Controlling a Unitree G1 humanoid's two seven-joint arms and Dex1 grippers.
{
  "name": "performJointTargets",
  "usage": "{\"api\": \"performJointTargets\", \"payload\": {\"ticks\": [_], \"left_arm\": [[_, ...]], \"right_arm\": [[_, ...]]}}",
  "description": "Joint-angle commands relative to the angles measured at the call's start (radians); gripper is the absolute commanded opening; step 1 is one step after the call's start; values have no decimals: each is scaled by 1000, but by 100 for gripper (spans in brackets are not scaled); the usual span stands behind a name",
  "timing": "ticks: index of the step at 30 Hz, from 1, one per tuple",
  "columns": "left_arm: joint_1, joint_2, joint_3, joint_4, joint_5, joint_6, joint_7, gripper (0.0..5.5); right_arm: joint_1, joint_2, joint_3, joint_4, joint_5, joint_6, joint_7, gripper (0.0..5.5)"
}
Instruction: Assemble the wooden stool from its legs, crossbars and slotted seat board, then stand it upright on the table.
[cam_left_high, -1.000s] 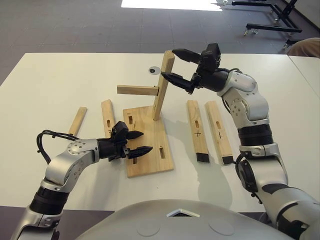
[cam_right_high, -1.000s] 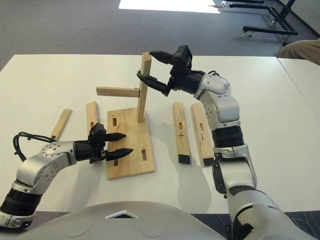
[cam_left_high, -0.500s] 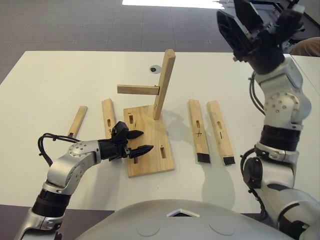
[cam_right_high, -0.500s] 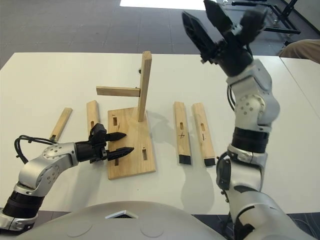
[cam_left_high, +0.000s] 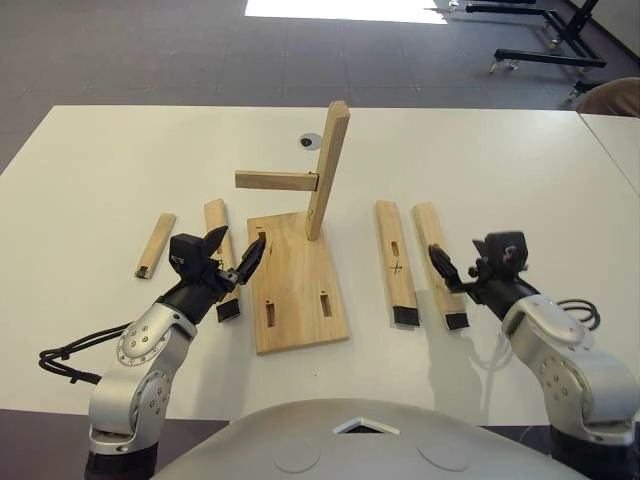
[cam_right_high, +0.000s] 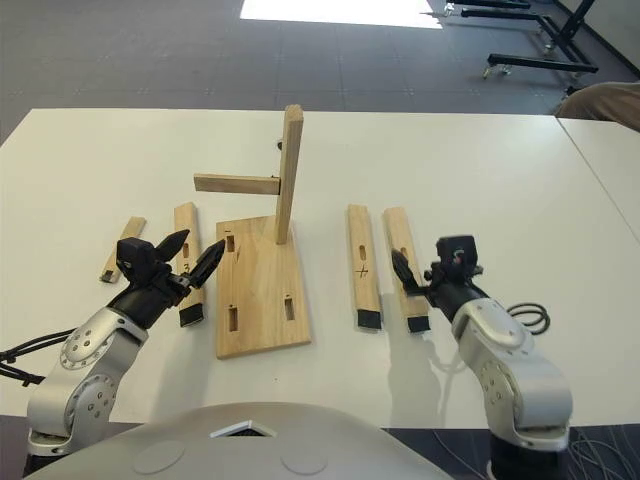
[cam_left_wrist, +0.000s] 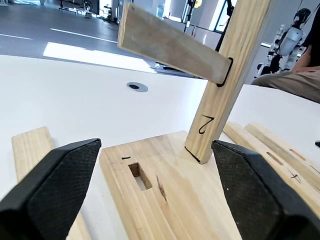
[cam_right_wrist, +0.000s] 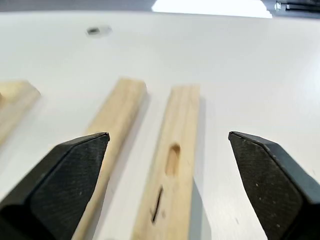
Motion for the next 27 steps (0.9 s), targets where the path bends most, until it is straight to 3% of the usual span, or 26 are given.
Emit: {"api": "performJointTargets", "payload": {"ticks": [1, 13, 27], "left_arm": [[-8, -10, -7, -23, 20, 9, 34, 406], [-40, -14, -22, -3, 35, 10, 49, 406], [-92, -5, -19, 65, 47, -6, 25, 406]], "right_arm": [[70, -5, -6, -30, -6, 53, 5, 440], [9, -46, 85, 94, -74, 136, 27, 440], [-13, -5, 84, 101, -85, 95, 51, 180]]}}
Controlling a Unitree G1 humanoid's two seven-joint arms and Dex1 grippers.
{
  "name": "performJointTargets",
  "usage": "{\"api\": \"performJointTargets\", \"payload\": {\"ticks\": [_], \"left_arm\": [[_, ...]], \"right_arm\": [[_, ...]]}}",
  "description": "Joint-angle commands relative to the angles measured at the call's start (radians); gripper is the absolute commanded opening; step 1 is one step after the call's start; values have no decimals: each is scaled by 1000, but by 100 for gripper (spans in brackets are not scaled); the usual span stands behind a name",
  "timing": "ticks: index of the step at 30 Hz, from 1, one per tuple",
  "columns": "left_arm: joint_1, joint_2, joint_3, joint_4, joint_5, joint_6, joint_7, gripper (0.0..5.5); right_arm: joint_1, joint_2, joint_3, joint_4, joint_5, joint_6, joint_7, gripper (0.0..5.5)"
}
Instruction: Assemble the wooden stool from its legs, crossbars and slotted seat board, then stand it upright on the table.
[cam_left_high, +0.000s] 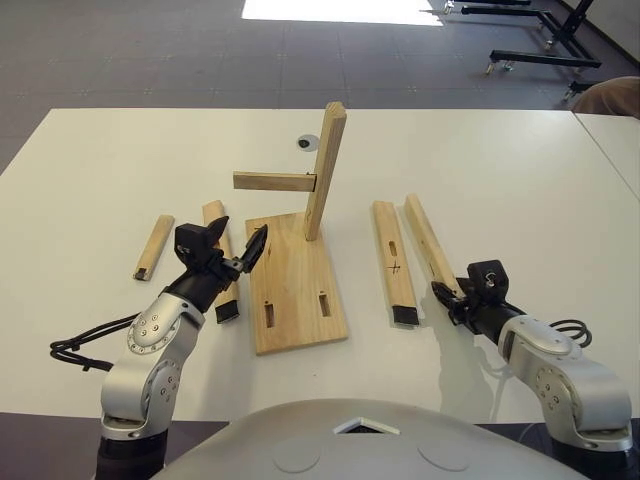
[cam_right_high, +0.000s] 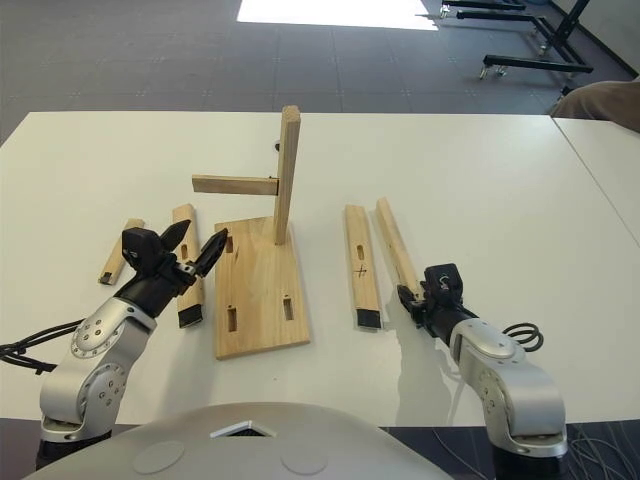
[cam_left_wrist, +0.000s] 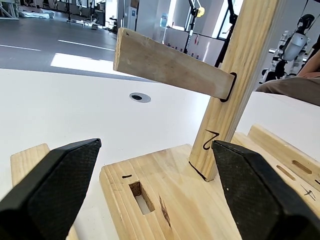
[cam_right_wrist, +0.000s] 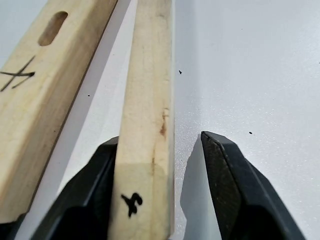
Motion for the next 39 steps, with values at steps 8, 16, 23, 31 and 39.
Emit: {"api": "performJointTargets", "payload": {"ticks": [8, 16, 23, 31, 39], "left_arm": [[-36, 7, 67, 53, -38, -41, -46, 406], [-181, 56, 219, 93, -294, -44, -220, 406], [-433, 292, 308, 248, -685, 144, -610, 406], [-599, 329, 265, 330, -865, 326, -700, 406], [-691, 310, 227, 344, -958, 414, -793, 406]], "right_arm": [[-186, 102, -131, 152, 92, -137, 65, 102], [-567, 74, -316, 455, 484, -118, 313, 102], [-783, -13, -194, 489, 885, 153, 722, 102], [-852, 27, 31, 522, 890, 181, 958, 102], [-899, 102, 125, 639, 899, 221, 1077, 102]]}}
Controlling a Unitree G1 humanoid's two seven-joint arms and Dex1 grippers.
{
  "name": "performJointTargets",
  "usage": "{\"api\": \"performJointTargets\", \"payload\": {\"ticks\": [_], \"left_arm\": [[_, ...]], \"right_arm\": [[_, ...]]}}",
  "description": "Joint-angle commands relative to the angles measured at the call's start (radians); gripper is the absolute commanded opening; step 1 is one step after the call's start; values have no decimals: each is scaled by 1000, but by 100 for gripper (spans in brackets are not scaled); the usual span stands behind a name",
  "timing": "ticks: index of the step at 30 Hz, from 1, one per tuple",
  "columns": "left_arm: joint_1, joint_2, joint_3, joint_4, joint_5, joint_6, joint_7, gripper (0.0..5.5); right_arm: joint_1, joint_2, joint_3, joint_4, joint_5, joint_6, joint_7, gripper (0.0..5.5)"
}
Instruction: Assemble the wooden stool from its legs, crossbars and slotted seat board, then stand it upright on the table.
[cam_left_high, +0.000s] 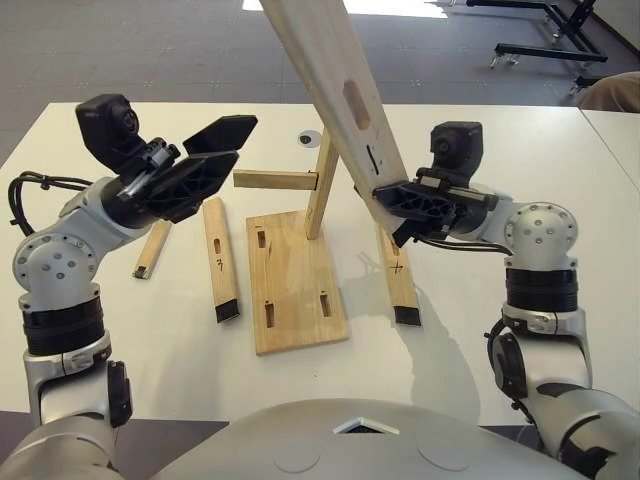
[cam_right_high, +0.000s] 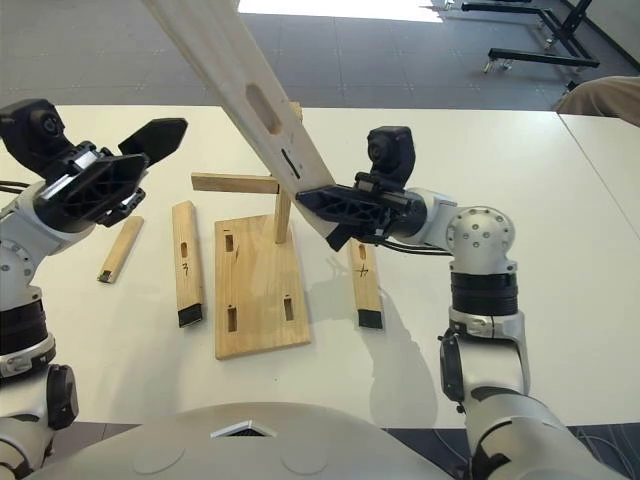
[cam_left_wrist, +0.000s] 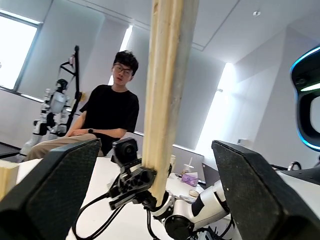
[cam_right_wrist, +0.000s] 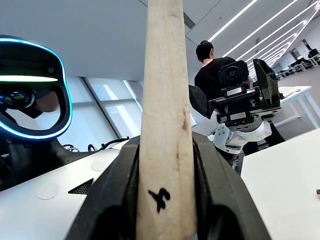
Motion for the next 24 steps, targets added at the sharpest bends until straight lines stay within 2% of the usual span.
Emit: {"api": "performJointTargets", "payload": {"ticks": [1, 12, 24], "left_arm": [[-63, -12, -30, 1, -10, 18, -42, 406], [-192, -80, -81, 29, -33, 38, -28, 406], [-259, -110, -88, -15, -141, 81, 29, 406]], "right_arm": [[-44, 47, 21, 38, 52, 64, 20, 102], [-53, 176, 85, 69, 78, 163, 0, 102], [-35, 212, 103, 83, 114, 275, -20, 102]]}}
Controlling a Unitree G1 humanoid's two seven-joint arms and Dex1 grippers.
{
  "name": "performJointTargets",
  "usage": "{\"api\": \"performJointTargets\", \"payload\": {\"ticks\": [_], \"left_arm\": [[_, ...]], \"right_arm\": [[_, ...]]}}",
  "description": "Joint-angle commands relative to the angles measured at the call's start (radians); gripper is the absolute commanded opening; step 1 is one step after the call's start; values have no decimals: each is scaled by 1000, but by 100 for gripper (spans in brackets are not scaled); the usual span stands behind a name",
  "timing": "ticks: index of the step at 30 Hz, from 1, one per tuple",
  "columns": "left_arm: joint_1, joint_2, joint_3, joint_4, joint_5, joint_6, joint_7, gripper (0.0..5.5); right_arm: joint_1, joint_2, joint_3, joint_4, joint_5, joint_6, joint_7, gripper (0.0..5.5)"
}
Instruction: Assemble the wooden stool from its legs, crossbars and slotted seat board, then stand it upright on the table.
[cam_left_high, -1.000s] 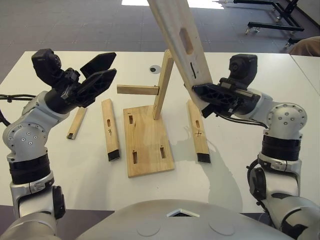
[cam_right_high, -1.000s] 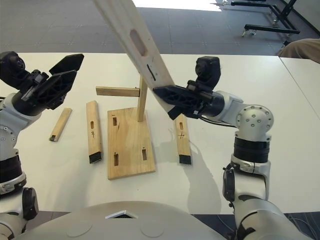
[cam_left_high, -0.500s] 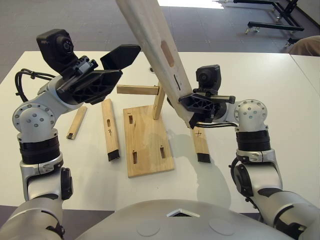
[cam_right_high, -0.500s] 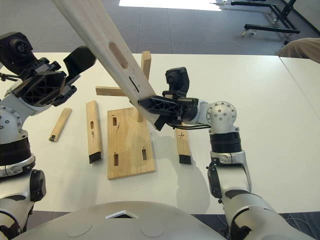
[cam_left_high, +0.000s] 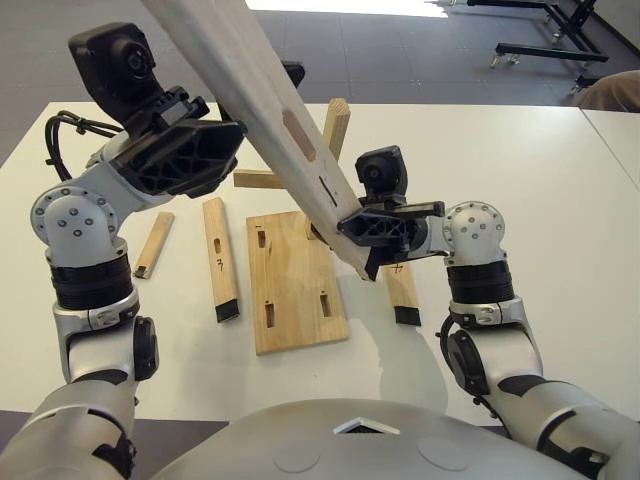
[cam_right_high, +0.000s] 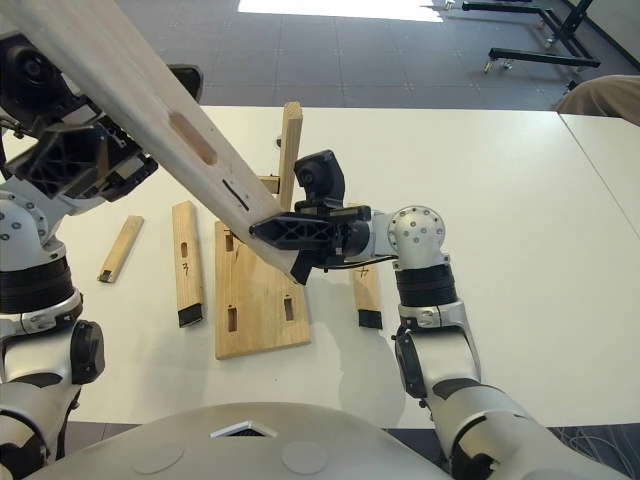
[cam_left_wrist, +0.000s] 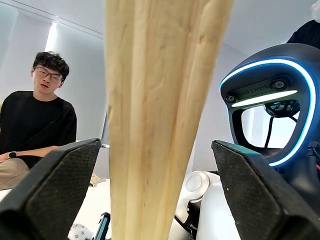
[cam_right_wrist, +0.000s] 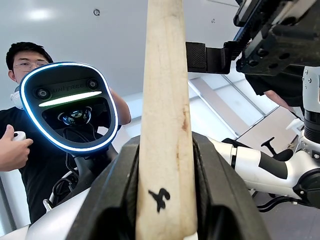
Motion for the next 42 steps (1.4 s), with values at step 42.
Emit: {"api": "performJointTargets", "payload": {"ticks": [42], "left_arm": [[-3, 5, 35, -6, -27, 14, 21, 203]], "right_arm": [[41, 44, -39, -19, -80, -97, -116, 292]]}}
